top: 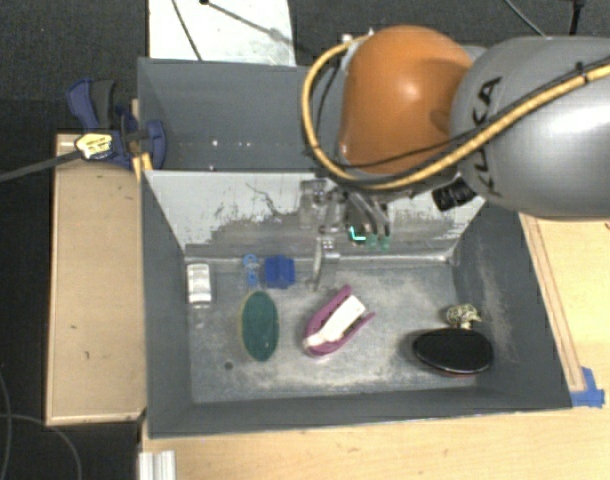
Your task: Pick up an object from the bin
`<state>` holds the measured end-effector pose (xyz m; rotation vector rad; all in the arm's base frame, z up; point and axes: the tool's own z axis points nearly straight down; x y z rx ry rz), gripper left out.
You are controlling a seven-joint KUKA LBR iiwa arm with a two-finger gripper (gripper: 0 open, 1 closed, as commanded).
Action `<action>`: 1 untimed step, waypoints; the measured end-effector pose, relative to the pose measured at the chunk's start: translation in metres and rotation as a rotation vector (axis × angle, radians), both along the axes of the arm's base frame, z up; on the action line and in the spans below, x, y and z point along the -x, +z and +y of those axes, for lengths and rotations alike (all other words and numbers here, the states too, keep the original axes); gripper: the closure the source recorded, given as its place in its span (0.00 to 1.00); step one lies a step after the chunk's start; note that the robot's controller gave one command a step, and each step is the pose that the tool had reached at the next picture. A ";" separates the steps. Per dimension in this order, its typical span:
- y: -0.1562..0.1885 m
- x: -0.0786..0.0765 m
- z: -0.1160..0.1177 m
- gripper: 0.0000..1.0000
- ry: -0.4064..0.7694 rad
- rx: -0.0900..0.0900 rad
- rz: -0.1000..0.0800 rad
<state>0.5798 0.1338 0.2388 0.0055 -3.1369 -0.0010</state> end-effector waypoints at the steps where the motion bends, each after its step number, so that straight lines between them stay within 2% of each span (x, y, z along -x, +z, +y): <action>1: -0.168 0.022 0.008 0.00 -0.033 -0.003 -0.013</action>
Offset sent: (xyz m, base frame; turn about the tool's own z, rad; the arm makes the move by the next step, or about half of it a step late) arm -0.0241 0.0068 -0.1688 0.0367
